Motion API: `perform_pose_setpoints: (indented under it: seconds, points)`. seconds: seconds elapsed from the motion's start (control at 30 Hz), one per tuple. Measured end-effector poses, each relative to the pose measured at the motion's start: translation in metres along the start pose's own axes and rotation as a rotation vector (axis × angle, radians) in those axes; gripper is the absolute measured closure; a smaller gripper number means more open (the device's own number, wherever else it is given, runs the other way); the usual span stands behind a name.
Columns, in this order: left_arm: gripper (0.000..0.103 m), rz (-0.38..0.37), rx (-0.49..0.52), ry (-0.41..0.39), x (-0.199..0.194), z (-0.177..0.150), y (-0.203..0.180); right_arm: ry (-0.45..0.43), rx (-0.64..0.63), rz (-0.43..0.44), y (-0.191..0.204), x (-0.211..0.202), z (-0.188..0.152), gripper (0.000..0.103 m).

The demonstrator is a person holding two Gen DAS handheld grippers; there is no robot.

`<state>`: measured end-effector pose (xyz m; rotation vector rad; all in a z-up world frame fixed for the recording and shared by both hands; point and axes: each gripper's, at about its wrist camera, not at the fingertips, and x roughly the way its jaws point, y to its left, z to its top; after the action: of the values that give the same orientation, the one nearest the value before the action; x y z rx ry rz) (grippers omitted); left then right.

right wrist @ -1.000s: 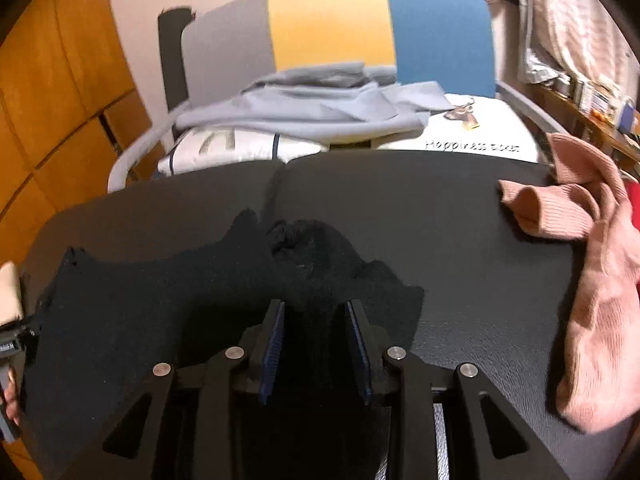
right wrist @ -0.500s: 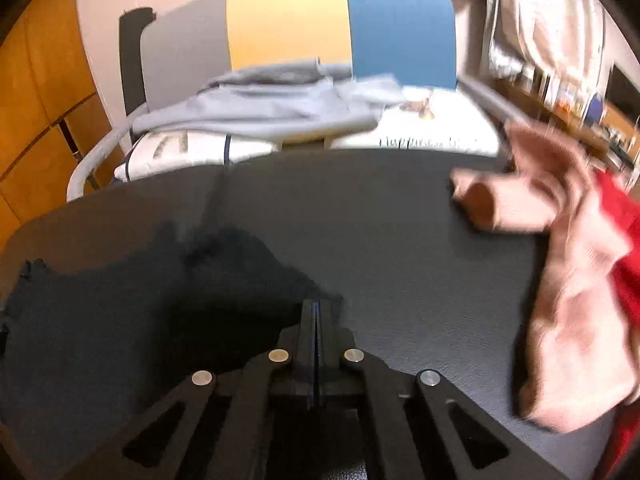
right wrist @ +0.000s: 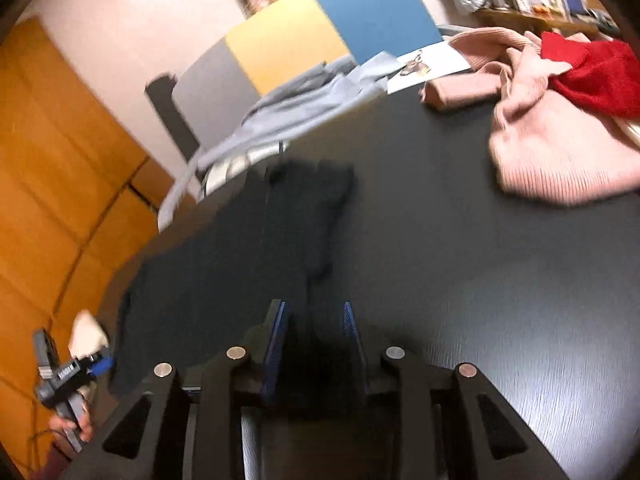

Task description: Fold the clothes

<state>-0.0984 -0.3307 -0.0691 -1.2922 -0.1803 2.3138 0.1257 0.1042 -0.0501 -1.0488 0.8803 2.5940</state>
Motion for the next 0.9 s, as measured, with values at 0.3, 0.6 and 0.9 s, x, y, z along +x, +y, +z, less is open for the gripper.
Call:
perform_pose_setpoints:
  seconds: [0.3, 0.6, 0.9]
  points:
    - [0.075, 0.163, 0.156, -0.023, 0.0, -0.032, -0.032, 0.027, -0.179, -0.141, 0.034, 0.026, -0.021, 0.096]
    - [0.094, 0.153, 0.08, -0.013, -0.008, -0.02, 0.002, -0.015, -0.112, -0.206, 0.017, 0.008, -0.014, 0.099]
    - [0.088, 0.146, 0.06, -0.222, -0.051, -0.007, -0.027, -0.169, -0.104, -0.148, 0.032, -0.026, -0.011, 0.08]
